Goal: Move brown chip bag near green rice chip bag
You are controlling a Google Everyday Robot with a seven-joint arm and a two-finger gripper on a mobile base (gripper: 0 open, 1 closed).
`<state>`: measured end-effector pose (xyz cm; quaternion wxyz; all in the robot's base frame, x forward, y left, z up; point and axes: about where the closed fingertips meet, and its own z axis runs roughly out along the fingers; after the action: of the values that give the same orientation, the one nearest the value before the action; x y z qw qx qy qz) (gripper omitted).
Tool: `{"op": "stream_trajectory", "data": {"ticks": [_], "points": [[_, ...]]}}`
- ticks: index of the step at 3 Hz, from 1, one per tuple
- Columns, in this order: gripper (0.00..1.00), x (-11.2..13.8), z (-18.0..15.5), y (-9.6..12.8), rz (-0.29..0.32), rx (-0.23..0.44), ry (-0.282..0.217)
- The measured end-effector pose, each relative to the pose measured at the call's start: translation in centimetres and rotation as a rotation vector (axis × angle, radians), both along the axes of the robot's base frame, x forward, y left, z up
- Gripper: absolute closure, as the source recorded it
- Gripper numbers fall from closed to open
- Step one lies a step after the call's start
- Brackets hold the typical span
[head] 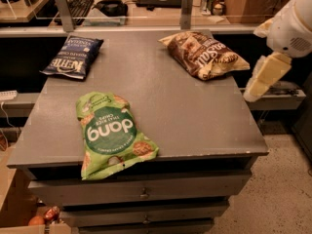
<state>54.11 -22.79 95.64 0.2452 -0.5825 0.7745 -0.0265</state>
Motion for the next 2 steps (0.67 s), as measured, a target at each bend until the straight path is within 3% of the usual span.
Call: {"op": "stream_trajectory", "data": {"ticks": [1, 2], "points": [[0.0, 8.6, -0.8, -0.9, -0.023, 0.105, -0.095], [0.0, 13.8, -1.9, -0.9, -0.027, 0.184, -0.13]]}}
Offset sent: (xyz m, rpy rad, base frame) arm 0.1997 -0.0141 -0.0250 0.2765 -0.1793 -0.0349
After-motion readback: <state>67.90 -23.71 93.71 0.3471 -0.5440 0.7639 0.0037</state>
